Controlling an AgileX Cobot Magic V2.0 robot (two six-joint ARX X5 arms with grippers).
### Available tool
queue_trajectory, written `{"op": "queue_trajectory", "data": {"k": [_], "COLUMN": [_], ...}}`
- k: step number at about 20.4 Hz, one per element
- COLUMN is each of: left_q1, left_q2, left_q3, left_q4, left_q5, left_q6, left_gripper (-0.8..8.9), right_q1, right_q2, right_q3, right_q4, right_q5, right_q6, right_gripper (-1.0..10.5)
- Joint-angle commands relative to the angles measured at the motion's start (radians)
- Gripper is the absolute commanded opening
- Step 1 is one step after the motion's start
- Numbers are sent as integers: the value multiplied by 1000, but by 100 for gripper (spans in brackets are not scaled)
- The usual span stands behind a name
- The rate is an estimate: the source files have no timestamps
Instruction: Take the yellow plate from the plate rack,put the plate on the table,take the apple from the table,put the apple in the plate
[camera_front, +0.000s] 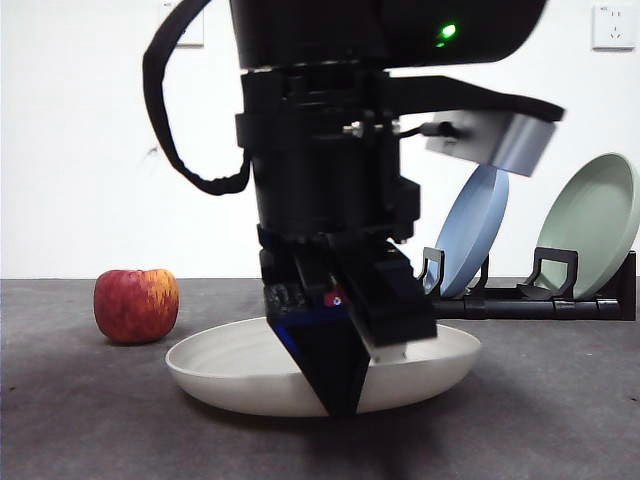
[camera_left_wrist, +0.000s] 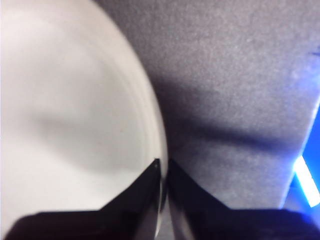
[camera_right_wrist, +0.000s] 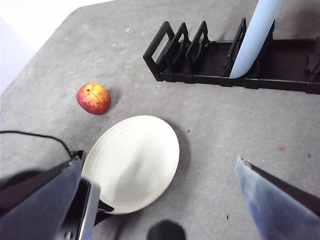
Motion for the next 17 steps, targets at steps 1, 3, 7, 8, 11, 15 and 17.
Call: {"op": "queue_trajectory", "data": {"k": [1, 3, 7, 8, 11, 15, 17], "left_q1": [20, 25, 25, 25, 32, 72, 109], "left_q2": [13, 13, -13, -32, -145, -380, -523], "left_q3": [-13, -13, -9, -9, -9, -9, -9], "left_q4": [-12, -12, -16, -15, -17, -11, -6], "left_q5": [39, 38, 41, 45, 45, 44, 40], "left_q6": [-35, -36, -66, -81, -119, -199, -250], "left_gripper": [182, 198, 198, 198, 198, 190, 188], "right_q1": [0, 0, 0, 0, 0, 1, 1], "right_q2": [0, 0, 0, 0, 0, 1, 10], "right_q3": [3, 3, 3, 3, 3, 3, 3], "right_q4": [3, 2, 1, 1, 3, 16, 40], "right_q5": [-5, -5, -5, -5, -5, -13, -67], "right_q6": [-2, -2, -2, -2, -2, 0, 23], "right_gripper": [536, 536, 536, 536, 536, 536, 536]}}
